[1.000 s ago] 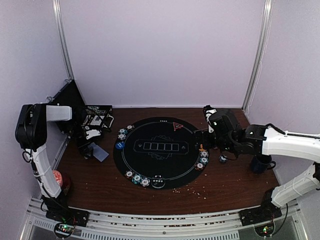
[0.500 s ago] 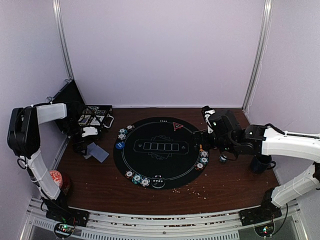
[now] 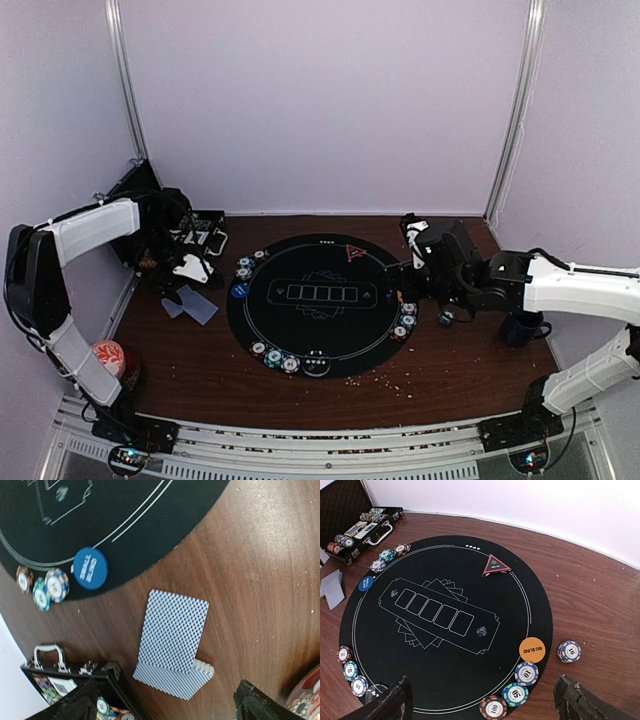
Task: Distribute texas hold em gaming equipment
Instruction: Pick up the poker card from the center of the board.
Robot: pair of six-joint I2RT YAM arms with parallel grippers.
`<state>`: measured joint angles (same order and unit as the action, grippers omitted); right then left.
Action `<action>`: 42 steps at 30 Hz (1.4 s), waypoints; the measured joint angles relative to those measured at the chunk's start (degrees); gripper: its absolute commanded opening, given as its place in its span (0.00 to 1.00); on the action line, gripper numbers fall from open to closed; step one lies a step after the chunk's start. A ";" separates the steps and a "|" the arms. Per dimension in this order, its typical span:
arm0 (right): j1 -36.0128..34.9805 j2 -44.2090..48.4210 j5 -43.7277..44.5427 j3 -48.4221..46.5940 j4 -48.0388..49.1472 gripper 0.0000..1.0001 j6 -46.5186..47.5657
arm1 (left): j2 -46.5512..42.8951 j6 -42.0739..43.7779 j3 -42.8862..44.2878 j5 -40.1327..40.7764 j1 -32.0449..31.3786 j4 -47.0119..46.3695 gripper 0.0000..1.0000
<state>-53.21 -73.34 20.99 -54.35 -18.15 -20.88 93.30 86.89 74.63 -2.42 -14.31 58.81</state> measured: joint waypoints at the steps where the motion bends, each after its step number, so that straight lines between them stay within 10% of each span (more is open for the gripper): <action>1: -0.11 0.07 0.00 0.02 0.02 1.00 0.00 | 0.26 0.50 -0.20 0.13 -0.61 -0.11 0.98; 42: -1.57 0.22 0.02 0.44 0.46 1.00 0.17 | 7.04 0.09 -13.49 8.66 -3.80 -19.04 0.98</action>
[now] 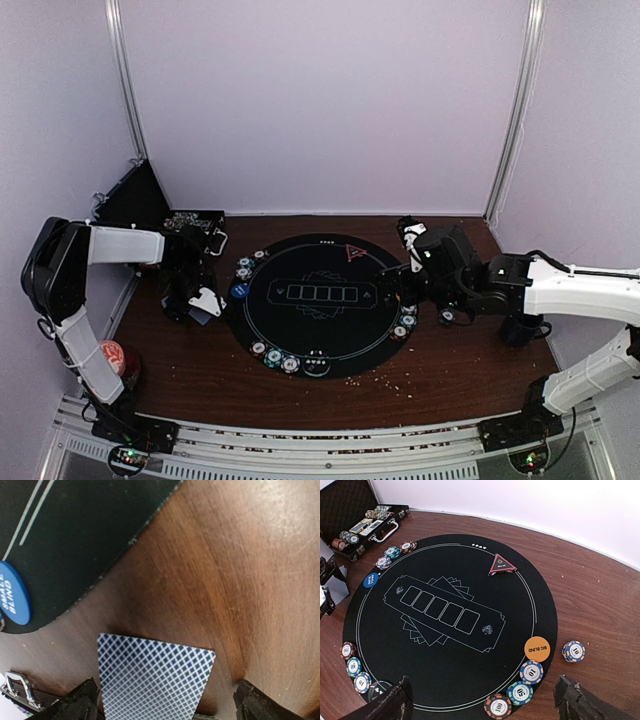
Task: Distribute texas hold em gaming equipment
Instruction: Pick up the poker card from the center of the board.
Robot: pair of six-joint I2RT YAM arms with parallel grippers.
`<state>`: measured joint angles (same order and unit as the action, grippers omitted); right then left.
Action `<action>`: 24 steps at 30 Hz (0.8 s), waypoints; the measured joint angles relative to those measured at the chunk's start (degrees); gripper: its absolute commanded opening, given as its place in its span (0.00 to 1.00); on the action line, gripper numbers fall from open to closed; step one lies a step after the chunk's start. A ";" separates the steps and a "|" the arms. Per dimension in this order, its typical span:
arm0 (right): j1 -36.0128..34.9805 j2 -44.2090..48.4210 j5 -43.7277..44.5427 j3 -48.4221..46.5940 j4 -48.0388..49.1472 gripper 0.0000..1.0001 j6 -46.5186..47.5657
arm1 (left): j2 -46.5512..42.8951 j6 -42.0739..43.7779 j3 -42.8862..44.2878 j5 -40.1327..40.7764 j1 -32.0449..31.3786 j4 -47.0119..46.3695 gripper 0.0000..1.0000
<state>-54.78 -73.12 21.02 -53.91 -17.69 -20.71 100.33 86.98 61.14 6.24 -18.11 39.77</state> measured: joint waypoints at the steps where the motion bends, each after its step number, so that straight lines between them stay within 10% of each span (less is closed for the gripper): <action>1: 0.00 0.00 0.00 0.00 0.00 1.00 0.00 | 0.39 -0.13 0.00 0.31 0.00 -0.09 0.98; 24: -0.11 0.00 0.02 0.00 0.02 1.00 0.00 | 2.54 -3.63 1.81 3.39 -0.26 0.74 0.79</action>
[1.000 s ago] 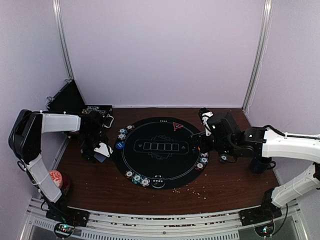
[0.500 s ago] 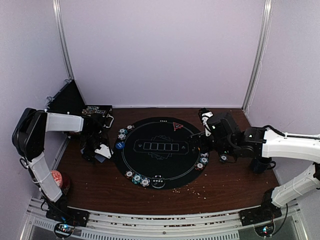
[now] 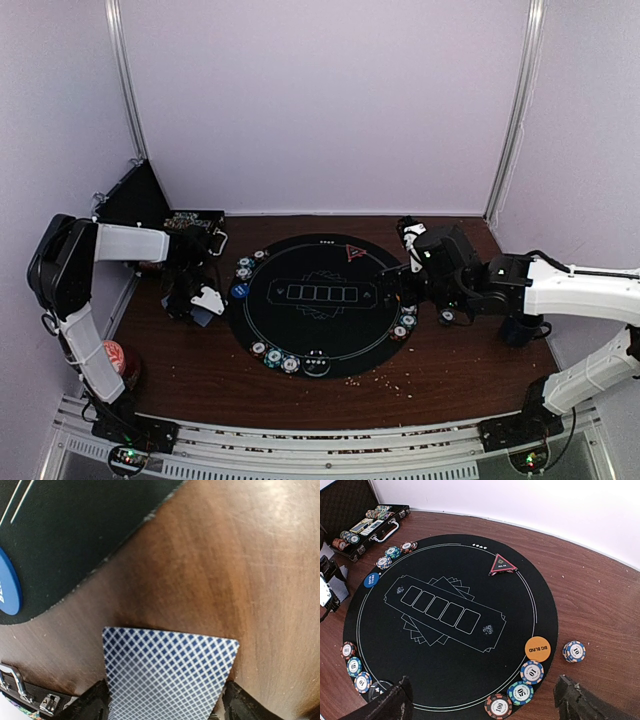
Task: Distribute texas hold em gaming equipment
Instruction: Pick up the poker card from the center of the board.
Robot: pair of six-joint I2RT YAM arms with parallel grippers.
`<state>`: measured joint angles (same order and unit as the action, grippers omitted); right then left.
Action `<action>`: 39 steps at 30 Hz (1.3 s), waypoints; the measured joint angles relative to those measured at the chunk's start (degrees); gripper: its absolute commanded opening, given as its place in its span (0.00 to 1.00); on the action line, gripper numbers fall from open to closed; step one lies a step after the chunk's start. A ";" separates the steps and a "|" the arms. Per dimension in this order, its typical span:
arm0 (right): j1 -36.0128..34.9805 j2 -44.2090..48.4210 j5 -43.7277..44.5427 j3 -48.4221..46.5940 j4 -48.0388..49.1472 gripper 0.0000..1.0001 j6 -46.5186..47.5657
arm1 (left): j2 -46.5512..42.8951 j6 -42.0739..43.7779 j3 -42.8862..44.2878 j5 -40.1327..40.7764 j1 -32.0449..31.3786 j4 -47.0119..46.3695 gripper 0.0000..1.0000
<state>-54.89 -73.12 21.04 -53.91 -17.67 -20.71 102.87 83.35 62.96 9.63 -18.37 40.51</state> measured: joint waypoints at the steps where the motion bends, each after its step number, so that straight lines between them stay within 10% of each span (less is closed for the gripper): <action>1: 0.00 0.00 -0.02 0.00 0.00 1.00 0.00 | 0.11 -0.20 0.09 0.07 0.00 -0.07 0.79; 39: -0.11 0.00 -0.02 0.00 0.00 1.00 0.00 | -0.35 -4.92 3.13 -0.74 0.00 0.17 0.69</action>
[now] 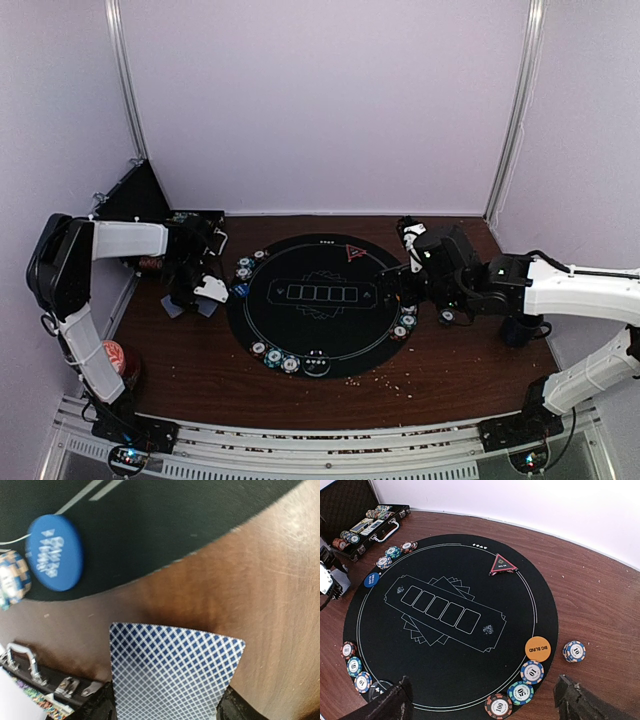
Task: Distribute texas hold em gaming equipment
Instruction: Pick up the poker card from the center of the board.
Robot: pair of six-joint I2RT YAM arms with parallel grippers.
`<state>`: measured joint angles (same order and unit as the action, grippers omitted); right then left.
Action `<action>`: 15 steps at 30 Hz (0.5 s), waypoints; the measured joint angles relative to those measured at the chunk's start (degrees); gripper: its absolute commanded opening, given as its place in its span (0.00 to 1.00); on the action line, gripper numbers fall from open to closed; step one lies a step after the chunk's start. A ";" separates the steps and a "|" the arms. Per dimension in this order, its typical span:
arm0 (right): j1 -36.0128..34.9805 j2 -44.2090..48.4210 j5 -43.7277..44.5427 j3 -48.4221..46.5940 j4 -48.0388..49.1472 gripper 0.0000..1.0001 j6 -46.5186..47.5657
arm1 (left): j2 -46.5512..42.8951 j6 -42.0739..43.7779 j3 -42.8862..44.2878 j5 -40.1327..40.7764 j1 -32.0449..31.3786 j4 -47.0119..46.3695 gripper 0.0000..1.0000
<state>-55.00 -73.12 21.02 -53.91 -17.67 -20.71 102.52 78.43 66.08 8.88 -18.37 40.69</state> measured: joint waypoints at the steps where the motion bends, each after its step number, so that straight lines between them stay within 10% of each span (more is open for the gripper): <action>1: 0.00 0.00 0.00 0.00 0.00 1.00 0.00 | -0.26 -0.22 0.28 -0.15 0.00 -0.04 0.69; 15: -0.28 0.00 -0.07 0.00 0.00 1.00 0.00 | -1.40 -8.90 5.95 -3.89 3.96 4.50 0.67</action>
<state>-55.29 -73.12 20.95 -53.91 -17.67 -20.71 101.12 69.54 72.03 4.99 -14.41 45.19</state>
